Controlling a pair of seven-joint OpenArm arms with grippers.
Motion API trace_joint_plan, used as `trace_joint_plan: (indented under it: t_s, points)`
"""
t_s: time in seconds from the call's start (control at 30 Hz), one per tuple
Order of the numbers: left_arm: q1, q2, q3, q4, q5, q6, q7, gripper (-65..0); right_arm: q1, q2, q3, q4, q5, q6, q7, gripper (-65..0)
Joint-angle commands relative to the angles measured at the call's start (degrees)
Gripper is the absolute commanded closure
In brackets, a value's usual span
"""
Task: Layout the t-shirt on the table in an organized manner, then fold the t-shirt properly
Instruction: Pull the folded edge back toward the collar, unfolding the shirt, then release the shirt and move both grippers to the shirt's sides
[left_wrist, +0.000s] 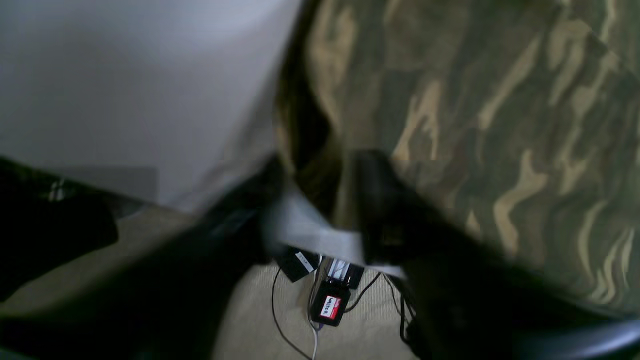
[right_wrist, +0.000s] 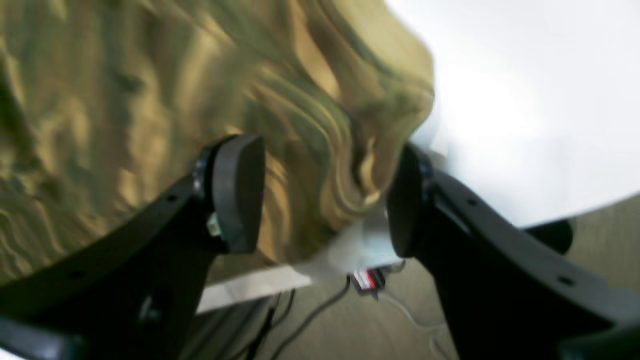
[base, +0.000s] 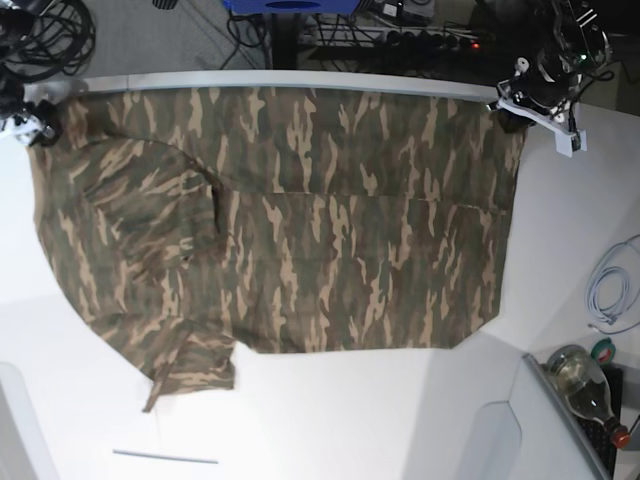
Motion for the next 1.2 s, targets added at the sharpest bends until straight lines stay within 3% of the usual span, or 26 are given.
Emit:
trace_joint_plan:
  t_s: [0.0,0.1,0.23,0.37,0.53,0.67,0.73,0.77,0.83,0.9,1.03,1.17]
  points:
    - [0.17,-0.57,-0.27,1.01,-0.63,-0.14,-0.92,-34.6,0.01,0.39,1.63,2.21,0.73,0.25,0.89,-35.4]
    - [0.17,-0.57,-0.8,1.01,-0.63,-0.14,-0.92,-42.9,0.1,-0.58,4.18,4.94,0.73,-0.19,0.89,-35.4]
    - [-0.36,0.49,-7.13,1.01,-0.37,-0.14,-0.92,-43.6,0.72,0.12,4.62,5.82,0.64,-0.19,1.33,-35.4]
    - [-3.26,0.05,-16.18,0.75,-0.11,-0.14,-0.92,-43.6,3.27,2.58,4.36,3.71,0.56,-0.19,5.46,-35.4]
    - [-6.86,-4.7,-19.17,0.4,-0.11,-0.14,-0.92,-43.4,10.3,9.97,-4.78,-8.34,0.56,-0.19,13.37,-35.4]
    - [-9.33,-7.6,-13.81,0.4,-0.11,-0.14,-0.92,-43.1,18.04,15.59,-15.95,-22.23,0.56,-0.19,21.9,-35.4]
    - [-10.29,-9.09,-8.97,-0.48,-0.11,-0.14,-0.92,-38.8,22.87,17.53,-21.57,-30.05,0.56,-0.28,26.29,-35.4]
    - [-11.08,-9.97,-6.42,-1.01,-0.11,-0.14,-0.92,-33.4,25.33,18.41,-24.21,-34.18,0.56,-0.28,28.93,-35.4]
    - [-12.31,-10.76,-3.0,-2.42,-0.11,-0.14,-0.92,-19.6,29.03,19.73,-28.17,-40.77,0.56,-0.28,33.24,-35.4]
    - [-13.19,-10.85,-0.97,-3.56,-0.11,-0.14,-0.92,-0.5,33.16,20.6,-32.56,-48.25,0.56,-0.63,38.51,-35.4]
    - [-13.72,-10.59,-0.97,-4.0,-0.11,-0.14,-0.92,0.0,37.9,21.48,-42.41,-60.03,0.56,-6.52,48.1,-35.6]
    - [-13.28,-10.59,-1.06,-4.09,-0.11,-0.14,-0.92,0.0,38.17,21.22,-47.77,-61.7,0.64,-8.01,51.52,-35.6]
